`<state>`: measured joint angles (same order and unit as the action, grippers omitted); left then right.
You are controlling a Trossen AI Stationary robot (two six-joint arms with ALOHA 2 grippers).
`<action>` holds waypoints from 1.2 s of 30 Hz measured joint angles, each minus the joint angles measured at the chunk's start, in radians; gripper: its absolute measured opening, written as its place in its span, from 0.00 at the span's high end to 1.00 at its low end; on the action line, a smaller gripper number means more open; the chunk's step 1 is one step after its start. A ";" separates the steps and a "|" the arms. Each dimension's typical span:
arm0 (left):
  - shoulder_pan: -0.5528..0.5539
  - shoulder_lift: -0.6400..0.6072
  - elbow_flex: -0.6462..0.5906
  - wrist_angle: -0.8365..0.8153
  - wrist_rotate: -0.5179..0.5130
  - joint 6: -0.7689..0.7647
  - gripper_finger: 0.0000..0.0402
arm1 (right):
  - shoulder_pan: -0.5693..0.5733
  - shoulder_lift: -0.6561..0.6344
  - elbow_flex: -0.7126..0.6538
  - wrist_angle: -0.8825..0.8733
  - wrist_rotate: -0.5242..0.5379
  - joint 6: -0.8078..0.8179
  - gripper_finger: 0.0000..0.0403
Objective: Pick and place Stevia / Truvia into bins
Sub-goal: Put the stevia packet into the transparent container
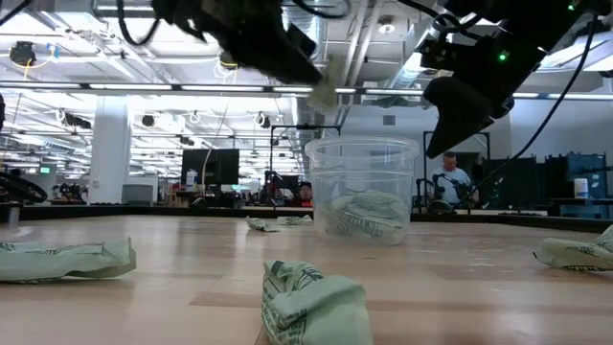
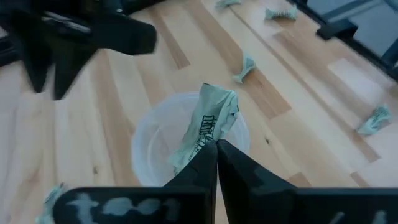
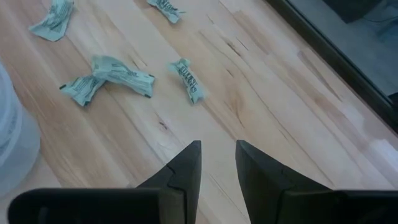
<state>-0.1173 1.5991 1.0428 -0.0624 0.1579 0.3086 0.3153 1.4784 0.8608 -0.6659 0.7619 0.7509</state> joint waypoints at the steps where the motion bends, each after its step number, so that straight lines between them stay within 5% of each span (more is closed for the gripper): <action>1: 0.000 0.021 0.000 0.017 0.004 0.009 1.00 | -0.001 0.000 0.000 0.000 0.000 0.000 0.77; 22: 0.007 0.091 0.011 0.106 0.013 0.051 0.99 | -0.004 -0.001 0.037 0.024 -0.066 -0.101 0.77; 30: 0.006 0.091 0.011 0.069 0.007 0.050 0.85 | -0.004 -0.001 0.040 0.024 -0.066 -0.104 0.77; 36: 0.007 0.047 0.011 -0.049 -0.136 0.050 0.76 | -0.004 -0.001 0.040 0.024 -0.066 -0.104 0.77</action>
<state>-0.1106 1.6462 1.0534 -0.1112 0.0223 0.3584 0.3115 1.4776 0.9009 -0.6421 0.6956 0.6468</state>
